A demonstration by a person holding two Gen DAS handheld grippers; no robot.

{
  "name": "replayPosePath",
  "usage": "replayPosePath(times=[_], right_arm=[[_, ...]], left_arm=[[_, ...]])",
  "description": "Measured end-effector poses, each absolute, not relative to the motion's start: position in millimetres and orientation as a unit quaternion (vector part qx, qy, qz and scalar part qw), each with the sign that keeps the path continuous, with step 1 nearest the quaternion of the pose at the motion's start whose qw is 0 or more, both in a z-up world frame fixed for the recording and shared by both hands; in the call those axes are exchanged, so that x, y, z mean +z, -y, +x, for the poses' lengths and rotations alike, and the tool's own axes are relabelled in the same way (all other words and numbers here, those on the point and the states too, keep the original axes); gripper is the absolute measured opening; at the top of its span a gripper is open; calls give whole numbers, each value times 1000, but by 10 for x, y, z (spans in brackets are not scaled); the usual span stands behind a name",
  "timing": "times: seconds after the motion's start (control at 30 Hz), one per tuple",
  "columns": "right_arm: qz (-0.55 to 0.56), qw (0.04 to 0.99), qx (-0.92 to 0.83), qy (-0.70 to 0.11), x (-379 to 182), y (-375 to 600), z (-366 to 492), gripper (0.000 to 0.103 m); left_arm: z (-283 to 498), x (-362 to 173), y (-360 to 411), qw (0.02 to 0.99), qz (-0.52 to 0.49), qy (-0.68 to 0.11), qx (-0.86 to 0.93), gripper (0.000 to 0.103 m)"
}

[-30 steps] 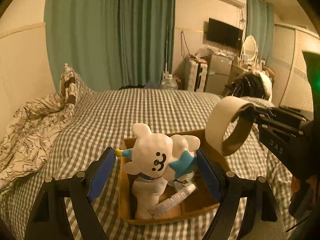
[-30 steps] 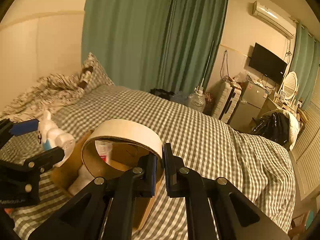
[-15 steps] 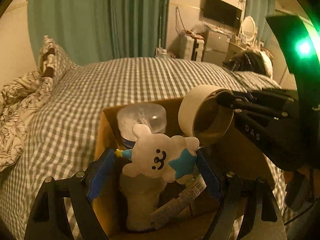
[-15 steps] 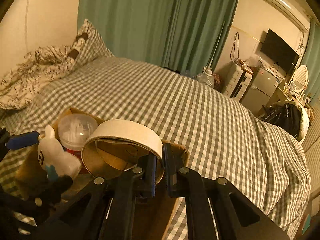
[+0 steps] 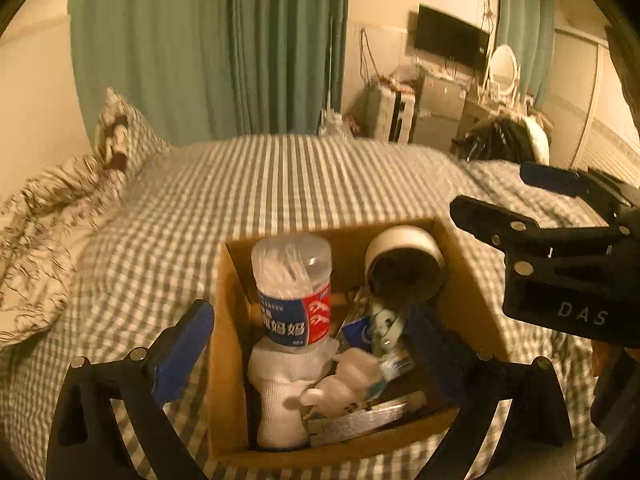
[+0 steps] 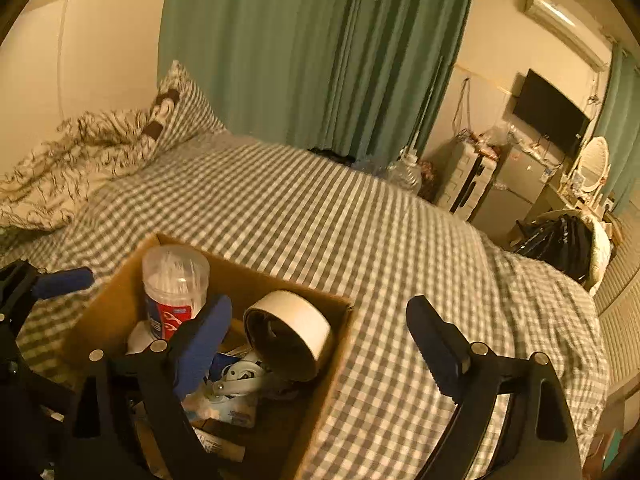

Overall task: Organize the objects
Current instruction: 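Place the bunny toy and tape roll into the box and release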

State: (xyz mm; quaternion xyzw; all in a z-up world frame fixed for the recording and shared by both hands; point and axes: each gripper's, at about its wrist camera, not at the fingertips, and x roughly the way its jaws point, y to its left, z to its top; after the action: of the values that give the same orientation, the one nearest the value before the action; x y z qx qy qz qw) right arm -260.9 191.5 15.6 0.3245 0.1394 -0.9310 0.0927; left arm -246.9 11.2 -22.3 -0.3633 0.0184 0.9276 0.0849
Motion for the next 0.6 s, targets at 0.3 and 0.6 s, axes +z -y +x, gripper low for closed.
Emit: replayPosePath(times=[0.3,0.6], right_arm=[[364,71,-921,-117,476,-2024,-2503,103],[312,86,-944,-60,906,-2243,-1874,103]], left_arm=[[-1960,332,-134,61,-315,-38,946,103],[-1559,527,76,38,-288,-5,957,103]])
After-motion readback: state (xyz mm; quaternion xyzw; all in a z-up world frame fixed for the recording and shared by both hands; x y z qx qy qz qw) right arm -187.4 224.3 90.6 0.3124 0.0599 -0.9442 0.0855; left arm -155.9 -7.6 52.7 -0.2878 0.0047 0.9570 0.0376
